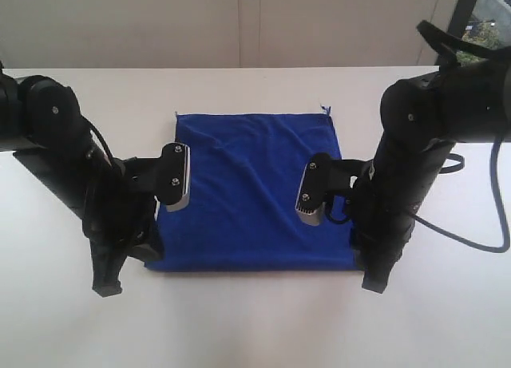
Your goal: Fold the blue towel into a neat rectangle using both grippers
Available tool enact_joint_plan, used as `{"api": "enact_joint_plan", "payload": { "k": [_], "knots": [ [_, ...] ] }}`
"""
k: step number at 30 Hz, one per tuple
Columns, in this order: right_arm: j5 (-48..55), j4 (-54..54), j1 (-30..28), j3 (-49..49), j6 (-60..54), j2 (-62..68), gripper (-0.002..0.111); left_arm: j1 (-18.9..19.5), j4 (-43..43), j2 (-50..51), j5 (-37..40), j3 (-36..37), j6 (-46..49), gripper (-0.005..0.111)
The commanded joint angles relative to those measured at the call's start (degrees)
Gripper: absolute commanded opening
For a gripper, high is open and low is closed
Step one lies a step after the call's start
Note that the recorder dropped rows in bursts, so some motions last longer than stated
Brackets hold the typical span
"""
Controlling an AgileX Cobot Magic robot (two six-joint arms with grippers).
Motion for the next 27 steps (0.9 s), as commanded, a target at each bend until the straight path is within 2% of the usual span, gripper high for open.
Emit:
{"api": "enact_joint_plan", "payload": {
  "k": [1,5,18,27],
  "knots": [
    [-5.0,-0.9,0.0,2.1,-1.3,0.5,0.032,0.1,-0.7,1.4,0.4,-0.1,1.1,0.032],
    [-7.9,-1.5,0.0,4.5,-2.2,0.5,0.033,0.1,-0.9,2.4,-0.8,-0.1,1.1,0.039],
    [-17.5,-1.5,0.0,10.1,-3.8,0.5,0.033,0.1,-1.0,5.5,-2.5,-0.1,2.4,0.039],
    [-17.6,-1.1,0.0,10.3,-3.8,0.5,0.033,0.1,-0.7,8.5,-3.2,-0.1,2.7,0.036]
  ]
}}
